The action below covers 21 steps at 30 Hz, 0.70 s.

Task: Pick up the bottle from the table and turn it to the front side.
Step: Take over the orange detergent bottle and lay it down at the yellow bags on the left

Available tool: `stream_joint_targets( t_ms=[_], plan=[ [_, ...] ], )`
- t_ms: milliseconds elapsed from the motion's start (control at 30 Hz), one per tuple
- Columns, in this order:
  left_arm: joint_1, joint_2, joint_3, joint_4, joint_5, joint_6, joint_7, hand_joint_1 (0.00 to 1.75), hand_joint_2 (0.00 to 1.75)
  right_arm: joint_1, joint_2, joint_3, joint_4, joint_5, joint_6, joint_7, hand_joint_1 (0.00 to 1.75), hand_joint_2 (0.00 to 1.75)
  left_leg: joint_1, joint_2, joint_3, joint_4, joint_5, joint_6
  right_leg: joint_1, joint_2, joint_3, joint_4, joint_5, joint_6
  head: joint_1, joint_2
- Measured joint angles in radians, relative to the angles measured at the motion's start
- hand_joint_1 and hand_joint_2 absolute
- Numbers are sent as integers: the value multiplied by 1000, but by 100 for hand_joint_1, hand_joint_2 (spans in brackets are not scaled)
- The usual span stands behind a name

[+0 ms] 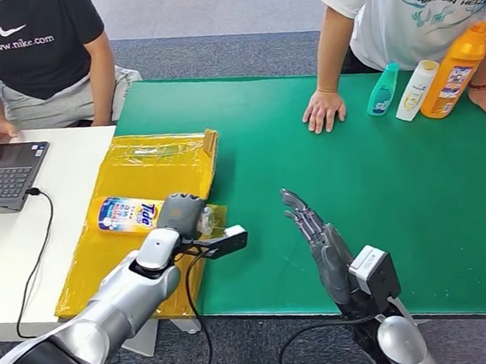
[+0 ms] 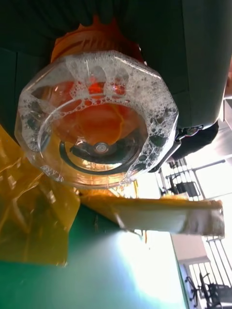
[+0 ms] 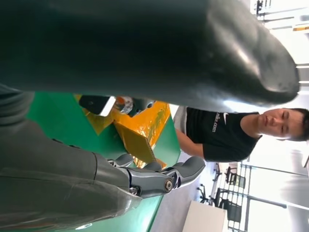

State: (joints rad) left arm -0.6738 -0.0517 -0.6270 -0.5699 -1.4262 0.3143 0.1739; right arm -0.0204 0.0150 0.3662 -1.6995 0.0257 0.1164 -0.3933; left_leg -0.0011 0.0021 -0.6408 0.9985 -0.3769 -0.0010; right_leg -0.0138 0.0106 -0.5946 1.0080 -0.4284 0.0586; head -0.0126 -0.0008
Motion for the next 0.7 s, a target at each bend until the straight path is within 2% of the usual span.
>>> stream_joint_targets(
  t_ms=[400, 467, 500, 600, 633, 700],
  plan=[
    [-9, 14, 18, 6, -4, -2, 8, 175, 175, 0, 0, 2, 0, -1, 2, 0, 0, 0, 0, 0, 0, 0, 0, 0, 0, 0, 0, 0, 0, 0, 0, 0],
    [-9, 14, 21, 9, -4, -5, 11, 163, 175, 0, 0, 3, 0, -1, 2, 0, 0, 0, 0, 0, 0, 0, 0, 0, 0, 0, 0, 0, 0, 0, 0, 0],
    [-9, 14, 22, 10, -3, -6, 12, 134, 175, 0, 0, 4, 0, -1, 2, 0, 0, 0, 0, 0, 0, 0, 0, 0, 0, 0, 0, 0, 0, 0, 0, 0],
    [-9, 14, 23, 14, -3, -7, 15, 16, 175, 0, 0, 7, 0, -1, 2, 1, 0, 0, 0, 0, 0, 0, 0, 0, 0, 0, 0, 0, 0, 0, 0, 0],
    [-9, 13, 23, 15, -4, -6, 15, 1, 175, 0, 0, 7, 0, -1, 2, 1, 0, 0, 0, 0, 0, 0, 0, 0, 0, 0, 0, 0, 0, 0, 0, 0],
    [-9, 13, 23, 15, -7, -2, 17, 0, 175, -1, 0, 8, 0, -1, 3, 2, 0, 0, 0, 0, 0, 0, 0, 0, 0, 0, 0, 0, 0, 0, 0, 0]
  ],
)
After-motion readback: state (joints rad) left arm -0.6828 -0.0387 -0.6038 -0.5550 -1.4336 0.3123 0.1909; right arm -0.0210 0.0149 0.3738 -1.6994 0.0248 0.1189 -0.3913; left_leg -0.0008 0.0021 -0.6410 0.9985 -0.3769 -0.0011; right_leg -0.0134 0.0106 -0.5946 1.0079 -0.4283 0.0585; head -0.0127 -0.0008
